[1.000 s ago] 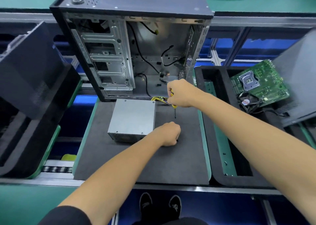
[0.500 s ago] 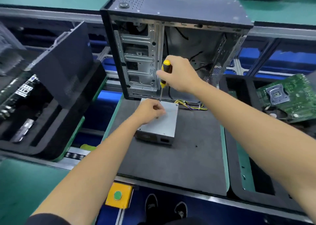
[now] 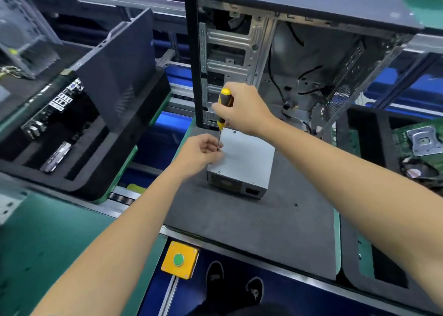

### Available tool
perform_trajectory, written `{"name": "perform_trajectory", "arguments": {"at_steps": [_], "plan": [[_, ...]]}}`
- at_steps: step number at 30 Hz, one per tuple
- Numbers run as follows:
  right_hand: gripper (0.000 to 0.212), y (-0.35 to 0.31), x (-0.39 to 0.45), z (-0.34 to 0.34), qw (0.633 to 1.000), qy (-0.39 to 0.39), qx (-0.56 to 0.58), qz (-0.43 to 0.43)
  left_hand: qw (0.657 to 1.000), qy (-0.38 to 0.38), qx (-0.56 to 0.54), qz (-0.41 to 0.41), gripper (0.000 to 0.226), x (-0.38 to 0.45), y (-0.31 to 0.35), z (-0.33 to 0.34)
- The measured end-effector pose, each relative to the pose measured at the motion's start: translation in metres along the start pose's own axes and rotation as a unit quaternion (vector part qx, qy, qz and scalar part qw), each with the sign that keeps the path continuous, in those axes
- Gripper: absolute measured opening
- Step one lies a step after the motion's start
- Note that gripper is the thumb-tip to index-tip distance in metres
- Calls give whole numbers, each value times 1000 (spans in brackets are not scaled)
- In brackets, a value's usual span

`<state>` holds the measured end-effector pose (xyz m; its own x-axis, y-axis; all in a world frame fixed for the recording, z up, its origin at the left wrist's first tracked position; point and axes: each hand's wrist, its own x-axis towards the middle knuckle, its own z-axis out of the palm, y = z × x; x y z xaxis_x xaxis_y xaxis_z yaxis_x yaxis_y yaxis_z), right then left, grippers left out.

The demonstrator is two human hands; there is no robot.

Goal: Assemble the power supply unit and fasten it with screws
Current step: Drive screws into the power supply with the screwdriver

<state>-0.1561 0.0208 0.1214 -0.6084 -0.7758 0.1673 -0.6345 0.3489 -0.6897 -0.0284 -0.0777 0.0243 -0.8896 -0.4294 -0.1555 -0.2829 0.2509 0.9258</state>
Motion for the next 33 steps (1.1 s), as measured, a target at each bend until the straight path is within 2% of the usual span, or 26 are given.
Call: {"name": "perform_trajectory", "arguments": {"at_steps": [6,13,33], "plan": [[23,5,-4,-4,1000,9,13,13,999,-16,26,35,26,-3,-3,-1],[22,10,-13,-16,999,18,41,24,998,-32,31,35,31,-3,4,7],[25,20,-36,-43,998,23,35,41,997,-73,6,27,17,2,21,34]]}}
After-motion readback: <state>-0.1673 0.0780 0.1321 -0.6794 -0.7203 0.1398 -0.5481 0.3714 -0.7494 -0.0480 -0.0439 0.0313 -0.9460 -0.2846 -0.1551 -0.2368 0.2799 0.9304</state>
